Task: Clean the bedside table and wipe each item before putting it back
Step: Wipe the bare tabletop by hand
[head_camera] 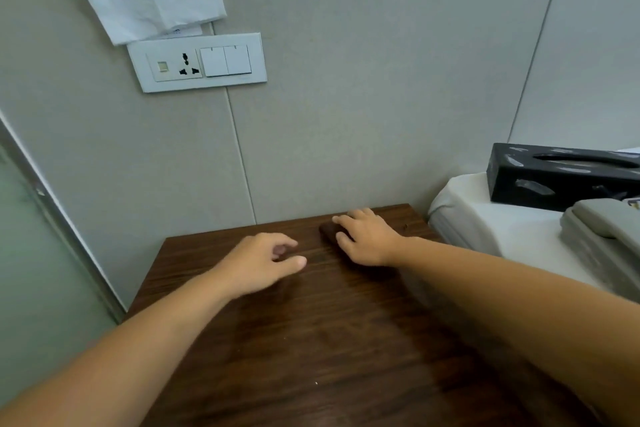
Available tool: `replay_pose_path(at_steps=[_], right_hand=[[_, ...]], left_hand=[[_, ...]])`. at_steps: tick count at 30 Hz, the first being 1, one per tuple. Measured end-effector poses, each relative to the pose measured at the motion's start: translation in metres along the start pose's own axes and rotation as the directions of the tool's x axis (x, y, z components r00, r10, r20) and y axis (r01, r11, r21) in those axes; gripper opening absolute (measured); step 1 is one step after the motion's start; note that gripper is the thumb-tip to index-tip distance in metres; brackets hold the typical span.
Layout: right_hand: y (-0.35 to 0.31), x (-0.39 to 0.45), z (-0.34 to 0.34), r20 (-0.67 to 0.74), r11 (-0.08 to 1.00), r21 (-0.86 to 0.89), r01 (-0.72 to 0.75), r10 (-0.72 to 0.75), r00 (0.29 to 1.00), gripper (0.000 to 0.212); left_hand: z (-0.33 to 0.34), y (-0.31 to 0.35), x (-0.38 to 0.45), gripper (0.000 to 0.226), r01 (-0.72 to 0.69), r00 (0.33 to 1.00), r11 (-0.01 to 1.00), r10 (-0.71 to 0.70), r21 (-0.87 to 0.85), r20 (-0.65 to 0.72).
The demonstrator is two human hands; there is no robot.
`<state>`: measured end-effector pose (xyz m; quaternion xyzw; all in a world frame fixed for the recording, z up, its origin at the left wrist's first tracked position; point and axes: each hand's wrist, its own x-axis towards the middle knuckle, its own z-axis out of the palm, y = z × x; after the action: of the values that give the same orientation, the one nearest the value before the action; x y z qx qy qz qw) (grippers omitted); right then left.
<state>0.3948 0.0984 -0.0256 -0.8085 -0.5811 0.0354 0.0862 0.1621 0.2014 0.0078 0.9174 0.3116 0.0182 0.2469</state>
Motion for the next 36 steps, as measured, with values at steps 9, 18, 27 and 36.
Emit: replay_pose_path(at_steps=[9, 18, 27, 36], right_hand=[[-0.019, 0.022, 0.01, -0.066, 0.952, -0.039, -0.302, 0.299, 0.952, 0.048], [-0.063, -0.007, -0.001, 0.035, 0.993, 0.113, 0.037, -0.041, 0.999, 0.054], [-0.019, -0.003, -0.008, -0.051, 0.976, -0.007, -0.217, 0.216, 0.975, 0.04], [-0.121, 0.058, 0.037, -0.122, 0.995, 0.104, 0.003, 0.01, 0.993, 0.043]], left_hand=[[-0.028, -0.085, 0.007, 0.072, 0.228, 0.968, 0.877, -0.253, 0.423, 0.002], [-0.033, -0.087, 0.013, 0.079, 0.203, 0.968, 0.857, -0.247, 0.473, 0.033], [-0.028, -0.092, 0.014, 0.074, 0.183, 0.976, 0.853, -0.218, 0.488, 0.015], [-0.03, -0.083, 0.017, 0.071, 0.155, 0.976, 0.824, -0.212, 0.545, 0.043]])
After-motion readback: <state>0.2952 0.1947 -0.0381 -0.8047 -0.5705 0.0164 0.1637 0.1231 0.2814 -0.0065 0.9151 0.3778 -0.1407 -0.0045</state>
